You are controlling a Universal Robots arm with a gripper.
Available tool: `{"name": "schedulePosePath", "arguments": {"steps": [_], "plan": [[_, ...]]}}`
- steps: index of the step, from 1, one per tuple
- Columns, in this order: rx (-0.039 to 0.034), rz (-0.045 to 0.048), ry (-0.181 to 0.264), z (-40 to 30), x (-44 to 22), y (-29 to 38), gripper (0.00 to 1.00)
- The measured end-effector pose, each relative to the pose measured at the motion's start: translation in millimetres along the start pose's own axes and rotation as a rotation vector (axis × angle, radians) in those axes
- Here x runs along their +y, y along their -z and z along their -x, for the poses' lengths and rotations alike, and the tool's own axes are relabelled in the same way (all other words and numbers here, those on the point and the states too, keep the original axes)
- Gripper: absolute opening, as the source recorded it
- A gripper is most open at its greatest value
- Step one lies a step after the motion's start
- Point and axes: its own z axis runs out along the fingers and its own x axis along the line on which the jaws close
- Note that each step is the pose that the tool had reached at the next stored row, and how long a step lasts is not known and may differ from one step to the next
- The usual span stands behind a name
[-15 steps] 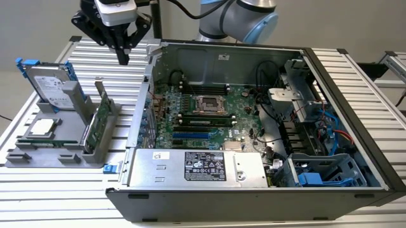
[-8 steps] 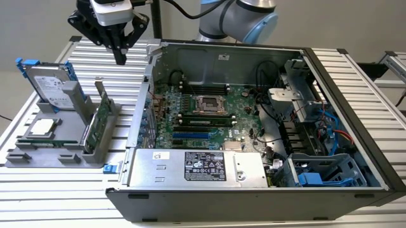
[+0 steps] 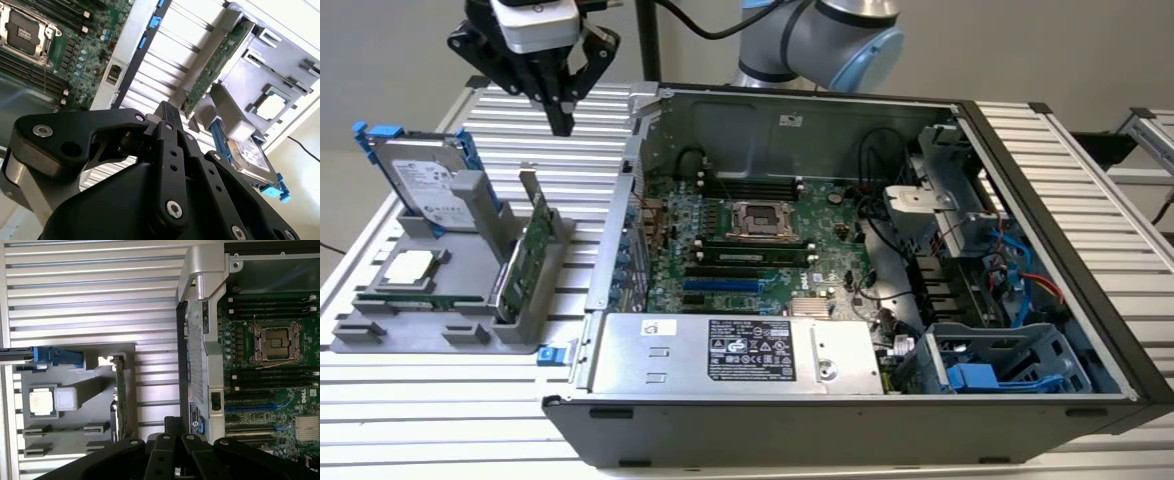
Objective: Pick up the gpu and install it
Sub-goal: 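Reach for the gpu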
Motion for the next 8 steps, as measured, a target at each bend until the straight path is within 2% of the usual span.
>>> {"name": "schedulePosePath", "arguments": {"steps": [8], "plan": [[-0.0001,0.0001,0.0,-7.9,-0.5,0.1,0.0]]}}
